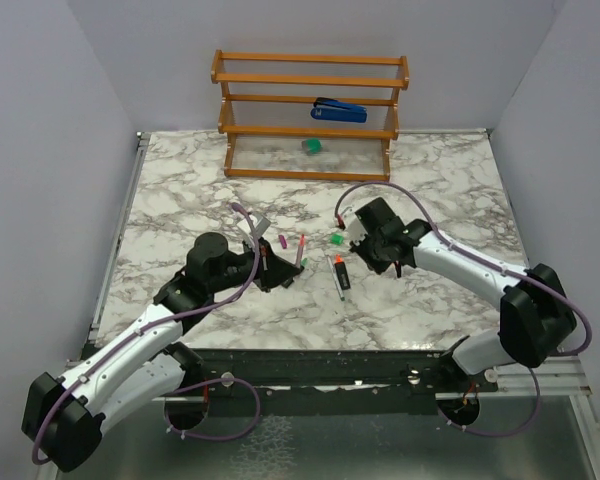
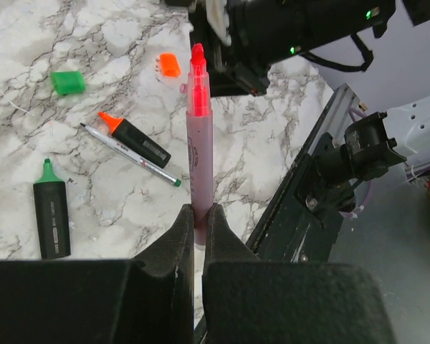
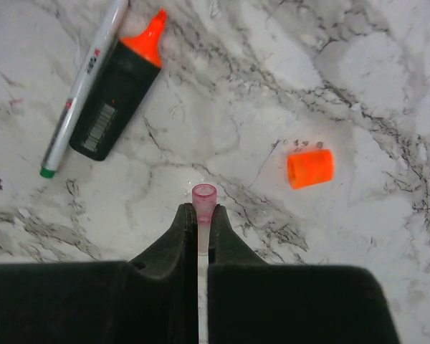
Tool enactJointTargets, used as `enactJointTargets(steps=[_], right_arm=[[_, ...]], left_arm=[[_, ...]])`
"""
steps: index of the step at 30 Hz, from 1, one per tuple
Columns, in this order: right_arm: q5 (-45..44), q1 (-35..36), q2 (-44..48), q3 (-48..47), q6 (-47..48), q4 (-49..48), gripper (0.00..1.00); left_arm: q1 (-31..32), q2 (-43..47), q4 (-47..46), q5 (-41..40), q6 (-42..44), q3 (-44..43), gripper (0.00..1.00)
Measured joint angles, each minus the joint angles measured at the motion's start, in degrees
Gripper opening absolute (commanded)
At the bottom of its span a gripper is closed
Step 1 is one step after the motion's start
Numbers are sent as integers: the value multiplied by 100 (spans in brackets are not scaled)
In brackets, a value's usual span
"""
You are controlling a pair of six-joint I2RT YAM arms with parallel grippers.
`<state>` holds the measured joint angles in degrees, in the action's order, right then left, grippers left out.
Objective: Insert the pens into the pen caps
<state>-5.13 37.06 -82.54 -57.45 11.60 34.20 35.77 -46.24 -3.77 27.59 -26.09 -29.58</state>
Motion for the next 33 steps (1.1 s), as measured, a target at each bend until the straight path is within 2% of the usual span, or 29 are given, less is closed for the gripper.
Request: enactJointTargets(steps=[3, 9, 12, 20, 23, 25, 27, 31, 33], right_arm=[[55, 0, -236, 133, 546, 109, 1], [-33, 0, -960, 151, 1237, -13, 13], [-20, 0, -1084, 269, 1449, -208, 16], [-26, 0, -1132, 365, 1628, -686, 31], [-42, 0, -1093, 350, 1600, -756, 44], [-74, 0, -1016, 313, 1574, -758, 60], [-146, 0, -866, 245, 1532, -754, 97], [-514, 0, -402, -37, 1276, -739, 100], [-927, 7, -136, -280, 833, -750, 100]], left_arm=[[0, -109, 166, 11, 166, -190, 0], [0, -107, 284, 28, 337, -297, 0], [0, -109, 332, 42, 369, -297, 0], [0, -142, 640, 46, 590, -321, 0], [0, -181, 662, 46, 640, -337, 0], [0, -201, 662, 46, 673, -341, 0], [0, -208, 662, 46, 710, -341, 0], [0, -210, 667, 46, 776, -343, 0], [0, -210, 678, 46, 817, -352, 0]])
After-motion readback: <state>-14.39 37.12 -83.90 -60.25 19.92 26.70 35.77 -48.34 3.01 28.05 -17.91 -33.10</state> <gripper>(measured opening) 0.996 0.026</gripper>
